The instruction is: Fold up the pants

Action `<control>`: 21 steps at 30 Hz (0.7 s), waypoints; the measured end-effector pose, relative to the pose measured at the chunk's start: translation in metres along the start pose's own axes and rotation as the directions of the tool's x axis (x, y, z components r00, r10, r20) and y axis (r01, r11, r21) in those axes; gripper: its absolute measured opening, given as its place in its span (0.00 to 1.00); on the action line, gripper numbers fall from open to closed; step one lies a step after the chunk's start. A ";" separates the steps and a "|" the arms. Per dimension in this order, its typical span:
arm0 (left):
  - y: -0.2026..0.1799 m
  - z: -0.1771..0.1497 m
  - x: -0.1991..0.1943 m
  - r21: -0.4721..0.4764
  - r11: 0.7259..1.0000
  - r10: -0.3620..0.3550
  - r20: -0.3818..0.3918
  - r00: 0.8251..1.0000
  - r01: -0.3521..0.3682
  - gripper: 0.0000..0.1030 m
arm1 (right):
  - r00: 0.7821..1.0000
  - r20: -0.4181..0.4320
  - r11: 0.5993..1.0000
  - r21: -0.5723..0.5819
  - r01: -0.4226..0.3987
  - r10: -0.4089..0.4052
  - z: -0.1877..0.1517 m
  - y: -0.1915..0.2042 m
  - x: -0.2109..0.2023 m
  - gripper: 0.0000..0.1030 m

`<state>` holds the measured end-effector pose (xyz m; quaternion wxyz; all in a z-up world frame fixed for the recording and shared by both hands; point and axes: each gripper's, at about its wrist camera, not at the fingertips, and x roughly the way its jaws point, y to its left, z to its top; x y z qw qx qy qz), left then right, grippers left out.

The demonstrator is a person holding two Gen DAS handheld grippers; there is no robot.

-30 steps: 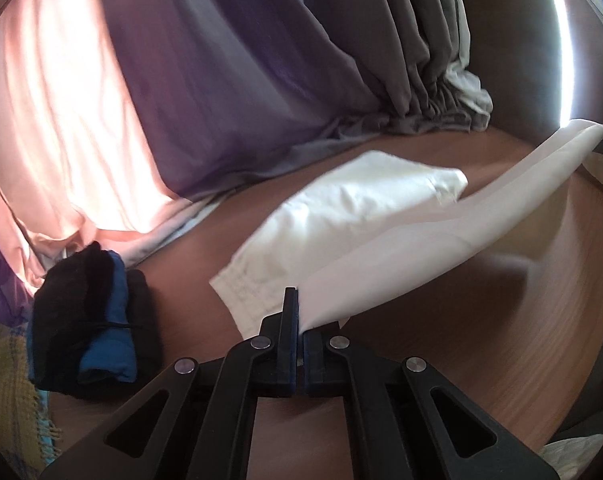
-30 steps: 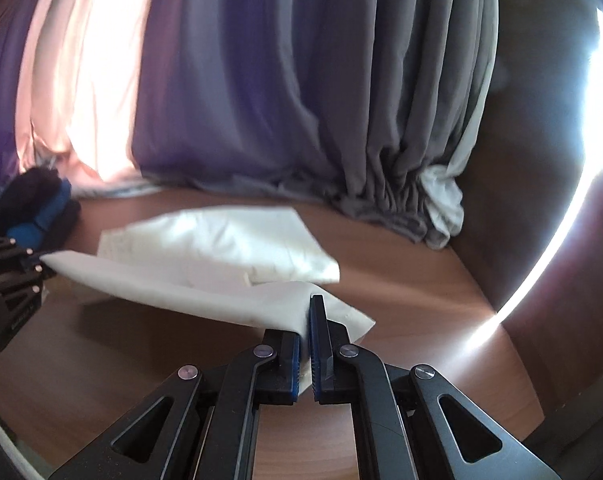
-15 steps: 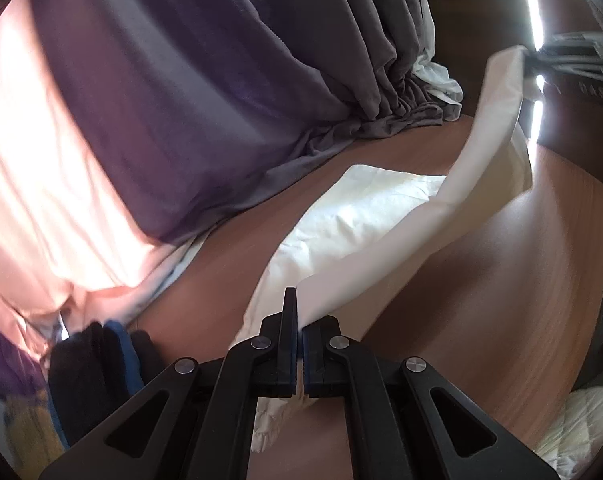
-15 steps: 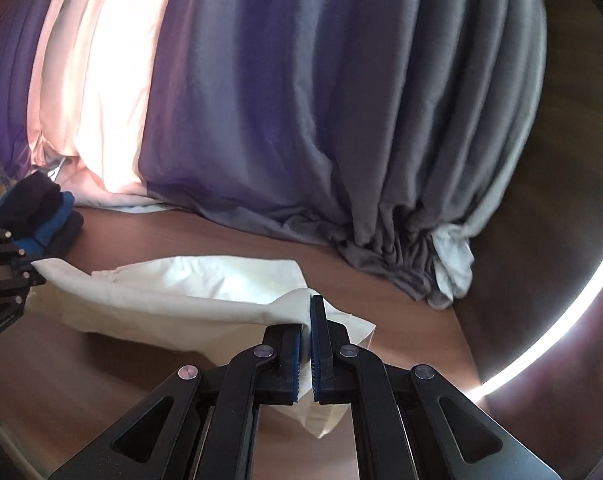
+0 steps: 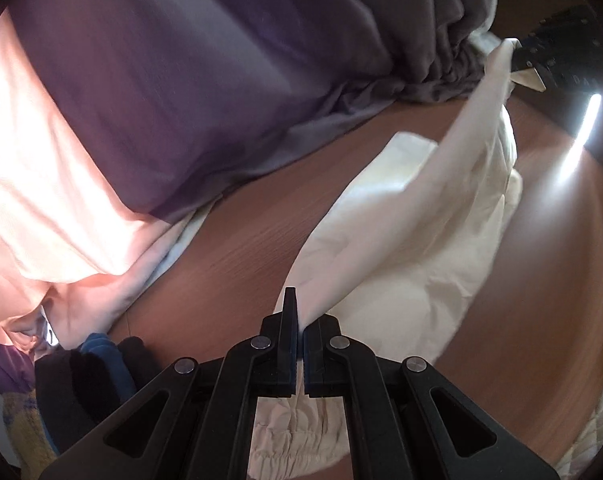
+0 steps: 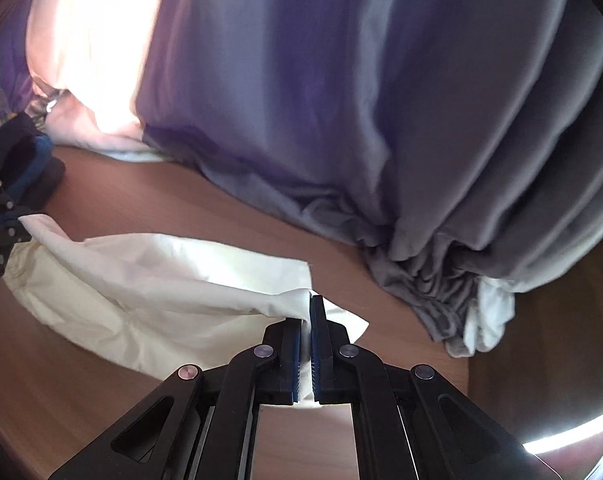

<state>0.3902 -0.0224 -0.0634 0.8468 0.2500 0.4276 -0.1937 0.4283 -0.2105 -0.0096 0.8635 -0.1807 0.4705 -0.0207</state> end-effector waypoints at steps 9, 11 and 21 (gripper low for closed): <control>0.010 0.016 0.062 -0.023 0.999 -0.035 -0.084 0.996 0.033 0.04 | 0.987 -0.154 0.998 -0.034 -0.055 0.049 0.014 -0.008 0.088 0.04; 0.013 0.019 0.075 -0.025 0.999 -0.046 -0.101 0.994 0.044 0.04 | 0.983 -0.173 0.997 -0.037 -0.063 0.056 0.018 -0.009 0.104 0.04; 0.020 0.014 0.127 -0.064 0.993 -0.110 -0.189 0.976 0.100 0.05 | 0.963 -0.259 0.993 -0.068 -0.095 0.075 0.030 -0.001 0.177 0.04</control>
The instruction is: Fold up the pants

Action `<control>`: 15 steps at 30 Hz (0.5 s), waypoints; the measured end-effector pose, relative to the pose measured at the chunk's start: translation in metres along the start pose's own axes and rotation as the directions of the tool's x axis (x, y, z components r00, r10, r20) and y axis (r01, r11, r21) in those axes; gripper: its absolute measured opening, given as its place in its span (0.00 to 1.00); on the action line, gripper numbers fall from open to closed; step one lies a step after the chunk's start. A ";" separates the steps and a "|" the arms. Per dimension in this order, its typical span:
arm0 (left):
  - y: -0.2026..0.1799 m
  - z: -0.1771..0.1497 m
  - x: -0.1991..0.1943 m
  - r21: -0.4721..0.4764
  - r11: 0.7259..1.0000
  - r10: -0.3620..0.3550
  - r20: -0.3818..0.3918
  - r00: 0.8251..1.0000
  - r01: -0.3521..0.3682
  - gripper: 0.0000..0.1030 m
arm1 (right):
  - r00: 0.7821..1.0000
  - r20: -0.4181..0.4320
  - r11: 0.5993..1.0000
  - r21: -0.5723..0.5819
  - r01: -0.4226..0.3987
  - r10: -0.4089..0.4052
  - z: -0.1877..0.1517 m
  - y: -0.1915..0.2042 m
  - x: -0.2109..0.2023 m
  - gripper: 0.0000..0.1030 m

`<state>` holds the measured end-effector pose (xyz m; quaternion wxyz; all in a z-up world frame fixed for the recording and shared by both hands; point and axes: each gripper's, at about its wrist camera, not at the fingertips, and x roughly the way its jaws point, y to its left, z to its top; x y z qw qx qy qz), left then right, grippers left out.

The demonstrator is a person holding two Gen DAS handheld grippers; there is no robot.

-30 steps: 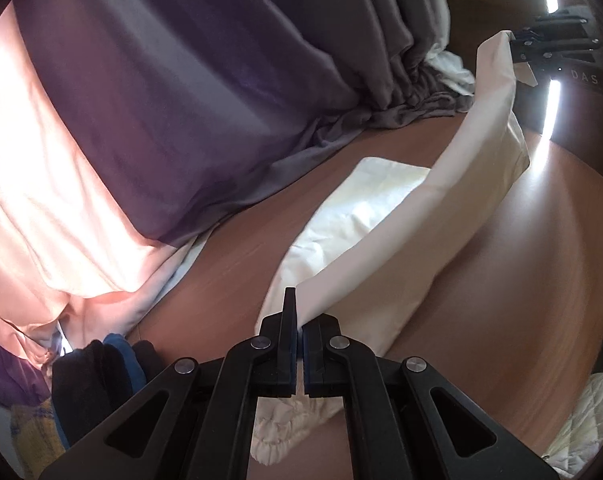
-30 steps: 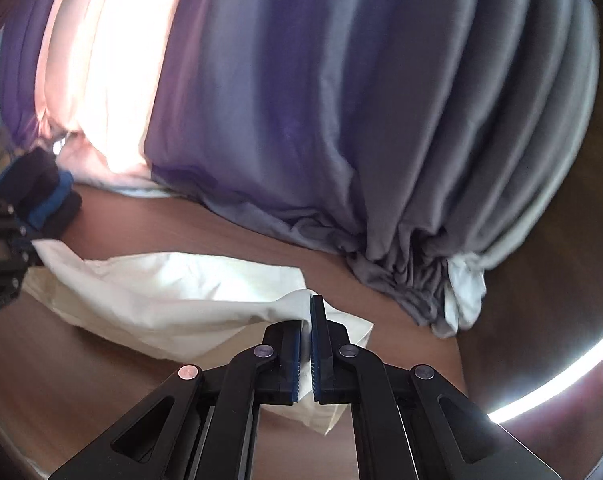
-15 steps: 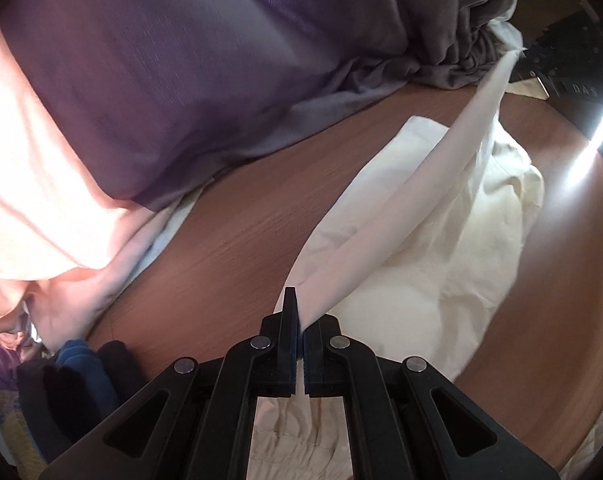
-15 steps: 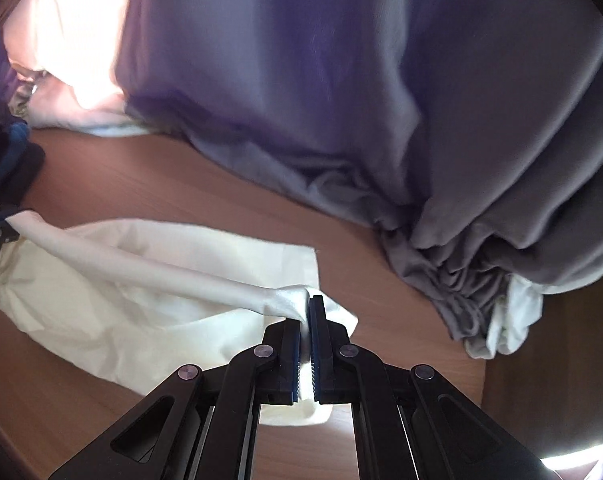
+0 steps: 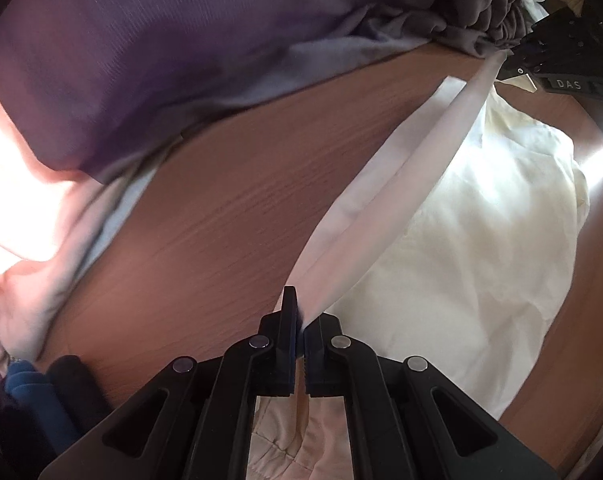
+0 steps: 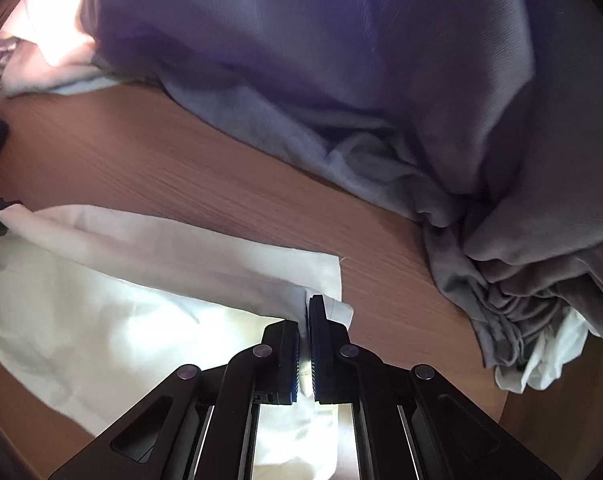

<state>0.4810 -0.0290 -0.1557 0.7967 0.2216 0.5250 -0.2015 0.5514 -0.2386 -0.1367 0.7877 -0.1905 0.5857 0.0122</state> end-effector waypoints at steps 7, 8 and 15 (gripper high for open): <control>-0.005 -0.003 0.017 0.013 1.000 -0.002 -0.006 1.000 0.002 0.09 | 0.998 -0.062 1.000 -0.001 0.011 -0.011 0.002 0.000 0.036 0.04; -0.005 -0.003 0.018 0.012 1.000 -0.002 -0.006 1.000 0.002 0.12 | 0.998 -0.061 1.000 0.002 0.017 -0.017 0.003 0.000 0.038 0.04; 0.006 -0.005 0.017 -0.024 0.996 0.087 0.032 0.996 -0.086 0.45 | 0.996 -0.063 0.997 0.035 0.069 -0.067 0.008 -0.002 0.055 0.10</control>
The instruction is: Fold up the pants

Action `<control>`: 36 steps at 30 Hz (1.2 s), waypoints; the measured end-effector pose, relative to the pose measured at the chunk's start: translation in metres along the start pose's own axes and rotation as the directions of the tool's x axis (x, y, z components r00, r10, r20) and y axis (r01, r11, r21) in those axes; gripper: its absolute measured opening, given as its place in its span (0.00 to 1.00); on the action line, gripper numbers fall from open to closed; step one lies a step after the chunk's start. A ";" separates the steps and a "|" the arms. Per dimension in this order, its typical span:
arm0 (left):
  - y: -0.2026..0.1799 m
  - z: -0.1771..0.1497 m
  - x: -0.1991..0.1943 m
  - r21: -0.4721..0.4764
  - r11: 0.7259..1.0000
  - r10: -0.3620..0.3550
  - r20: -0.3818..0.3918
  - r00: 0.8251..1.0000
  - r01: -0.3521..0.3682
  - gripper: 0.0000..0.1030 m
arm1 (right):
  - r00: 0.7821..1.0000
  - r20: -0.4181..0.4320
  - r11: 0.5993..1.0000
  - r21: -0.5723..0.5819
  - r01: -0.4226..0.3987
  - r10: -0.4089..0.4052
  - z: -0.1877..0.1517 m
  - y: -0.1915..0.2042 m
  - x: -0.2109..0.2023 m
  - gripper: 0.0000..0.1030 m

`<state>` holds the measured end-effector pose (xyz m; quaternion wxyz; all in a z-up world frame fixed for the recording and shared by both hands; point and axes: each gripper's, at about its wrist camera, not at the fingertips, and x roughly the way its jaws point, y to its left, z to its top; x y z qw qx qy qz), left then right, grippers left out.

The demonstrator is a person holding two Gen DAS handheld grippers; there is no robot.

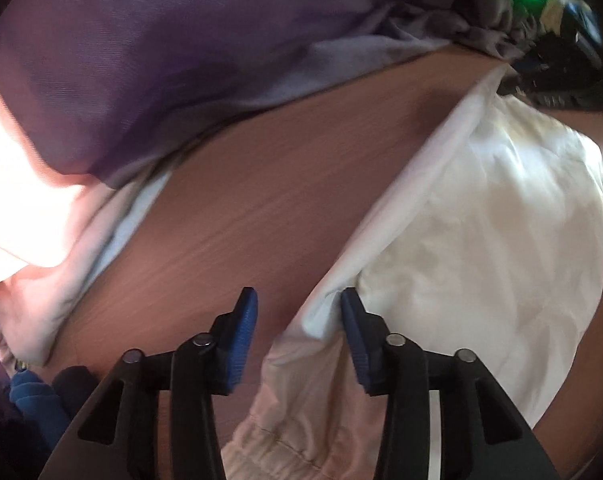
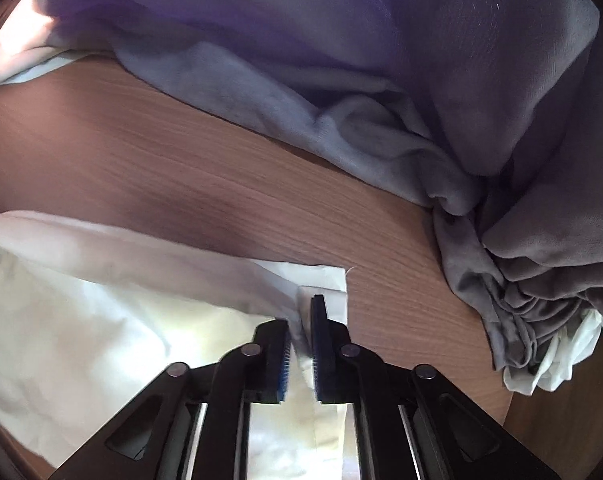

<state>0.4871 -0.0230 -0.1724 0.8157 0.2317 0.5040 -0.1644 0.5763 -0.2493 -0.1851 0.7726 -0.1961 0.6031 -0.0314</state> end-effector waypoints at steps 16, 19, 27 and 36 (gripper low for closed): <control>-0.031 -0.052 -0.109 -0.170 0.975 0.182 0.260 0.948 -0.141 0.59 | 0.914 0.406 0.977 0.199 -0.070 -0.017 -0.099 -0.004 -0.115 0.46; -0.046 -0.066 -0.119 -0.199 0.966 0.217 0.270 0.938 -0.166 0.60 | 0.901 0.433 0.970 0.210 -0.123 0.021 -0.127 0.001 -0.124 0.48; -0.078 -0.096 -0.117 -0.240 0.947 0.268 0.221 0.938 -0.214 0.60 | 0.908 0.379 0.954 0.161 -0.255 0.178 -0.188 0.021 -0.101 0.48; -0.099 -0.107 -0.103 -0.176 0.943 0.317 0.212 0.924 -0.283 0.63 | 0.893 0.312 0.933 0.053 -0.357 0.324 -0.208 0.033 -0.074 0.48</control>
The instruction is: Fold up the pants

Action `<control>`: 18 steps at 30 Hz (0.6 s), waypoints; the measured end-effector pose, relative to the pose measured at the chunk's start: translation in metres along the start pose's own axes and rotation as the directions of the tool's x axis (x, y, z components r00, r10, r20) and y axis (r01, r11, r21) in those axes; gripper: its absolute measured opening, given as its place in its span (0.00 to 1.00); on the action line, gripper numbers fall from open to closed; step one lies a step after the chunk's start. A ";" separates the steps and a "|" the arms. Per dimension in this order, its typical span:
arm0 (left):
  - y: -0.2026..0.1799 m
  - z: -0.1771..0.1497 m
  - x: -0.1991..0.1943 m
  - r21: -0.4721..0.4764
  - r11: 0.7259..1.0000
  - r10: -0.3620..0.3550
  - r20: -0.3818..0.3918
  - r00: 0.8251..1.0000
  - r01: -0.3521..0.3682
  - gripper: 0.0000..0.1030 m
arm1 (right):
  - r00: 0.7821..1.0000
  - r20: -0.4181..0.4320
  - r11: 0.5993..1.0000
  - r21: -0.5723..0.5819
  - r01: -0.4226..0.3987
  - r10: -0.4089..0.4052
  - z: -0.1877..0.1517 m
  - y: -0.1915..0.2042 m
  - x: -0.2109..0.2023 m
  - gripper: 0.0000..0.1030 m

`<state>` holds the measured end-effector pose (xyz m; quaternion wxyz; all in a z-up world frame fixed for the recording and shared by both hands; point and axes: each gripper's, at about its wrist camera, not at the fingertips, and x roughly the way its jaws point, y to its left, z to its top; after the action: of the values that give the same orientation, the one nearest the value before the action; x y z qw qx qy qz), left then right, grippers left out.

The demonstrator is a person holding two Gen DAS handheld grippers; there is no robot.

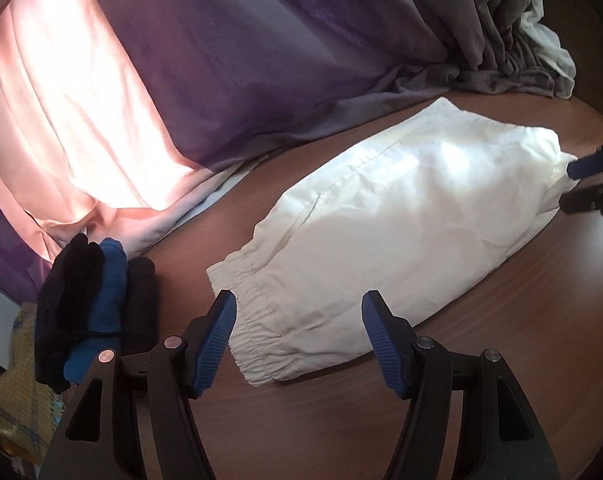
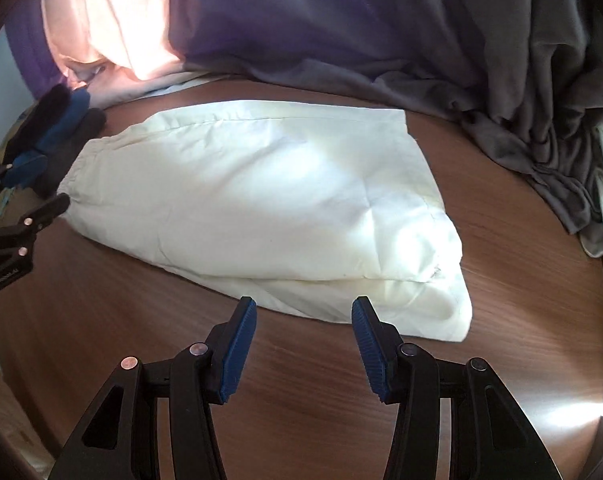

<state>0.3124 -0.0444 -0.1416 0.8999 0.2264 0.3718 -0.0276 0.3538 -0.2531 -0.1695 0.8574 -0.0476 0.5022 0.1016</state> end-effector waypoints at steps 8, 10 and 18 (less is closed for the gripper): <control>-0.004 0.003 0.029 0.001 1.000 -0.024 -0.069 0.997 0.024 0.63 | 0.992 -0.063 0.993 -0.045 -0.113 0.110 0.008 -0.001 0.024 0.49; -0.001 0.002 0.038 -0.017 0.999 -0.035 -0.104 0.994 0.034 0.63 | 0.987 -0.084 0.989 -0.057 -0.139 0.134 0.010 0.000 0.029 0.55; -0.001 -0.005 0.060 -0.051 0.997 -0.069 -0.183 0.981 0.061 0.65 | 0.975 -0.129 0.971 -0.131 -0.199 0.182 0.022 0.009 0.047 0.58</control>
<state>0.3523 -0.0354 -0.1864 0.8650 0.1955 0.4613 -0.0277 0.3934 -0.2346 -0.1993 0.8075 -0.0665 0.5447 0.2164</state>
